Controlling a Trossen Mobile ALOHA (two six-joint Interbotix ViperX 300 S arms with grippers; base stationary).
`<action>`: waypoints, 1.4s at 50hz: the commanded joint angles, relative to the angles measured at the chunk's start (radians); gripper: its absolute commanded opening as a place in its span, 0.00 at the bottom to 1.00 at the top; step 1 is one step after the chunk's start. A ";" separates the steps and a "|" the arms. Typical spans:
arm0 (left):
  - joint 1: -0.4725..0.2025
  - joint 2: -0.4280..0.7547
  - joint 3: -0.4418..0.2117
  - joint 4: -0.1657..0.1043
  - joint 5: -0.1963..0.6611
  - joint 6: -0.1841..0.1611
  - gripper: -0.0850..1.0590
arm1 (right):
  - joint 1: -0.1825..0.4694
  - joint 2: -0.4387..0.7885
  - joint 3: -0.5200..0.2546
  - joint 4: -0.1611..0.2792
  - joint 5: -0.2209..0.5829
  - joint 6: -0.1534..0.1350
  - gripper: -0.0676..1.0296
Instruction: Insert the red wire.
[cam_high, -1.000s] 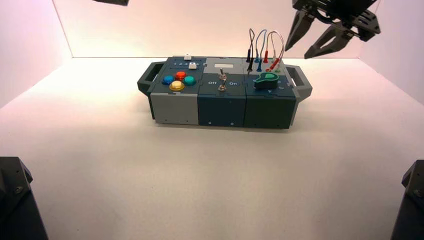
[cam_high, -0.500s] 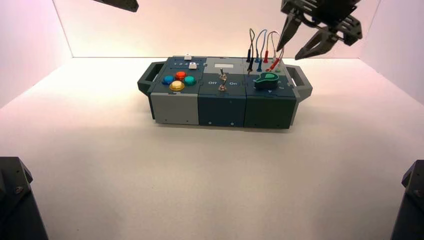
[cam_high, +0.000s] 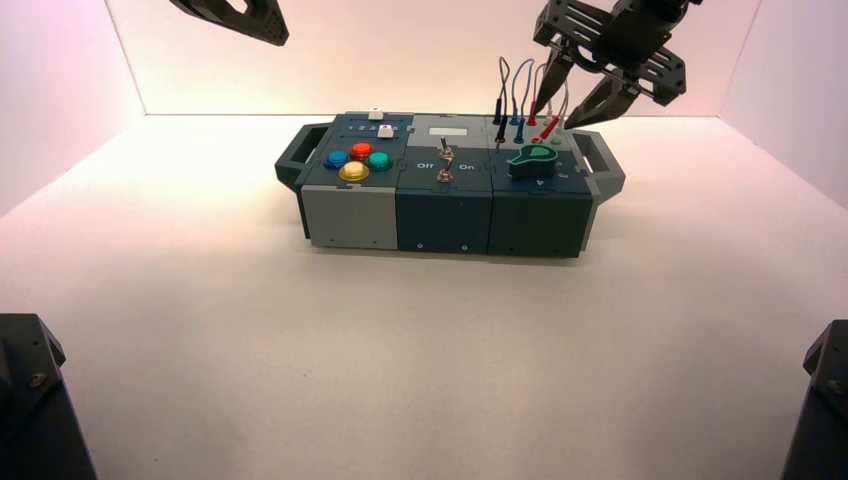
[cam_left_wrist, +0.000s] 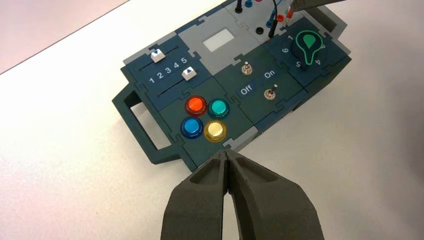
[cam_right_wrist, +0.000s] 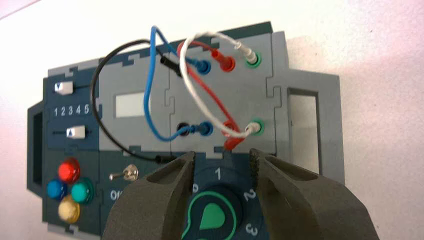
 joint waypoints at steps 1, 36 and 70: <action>-0.014 0.000 -0.034 -0.003 -0.005 0.000 0.05 | 0.005 -0.002 -0.025 0.009 -0.028 0.005 0.58; -0.018 0.023 -0.041 -0.003 -0.009 0.002 0.05 | 0.006 0.054 -0.041 0.021 -0.067 0.005 0.51; -0.021 0.025 -0.040 -0.002 -0.012 0.005 0.05 | 0.006 0.041 -0.034 0.031 -0.035 0.000 0.47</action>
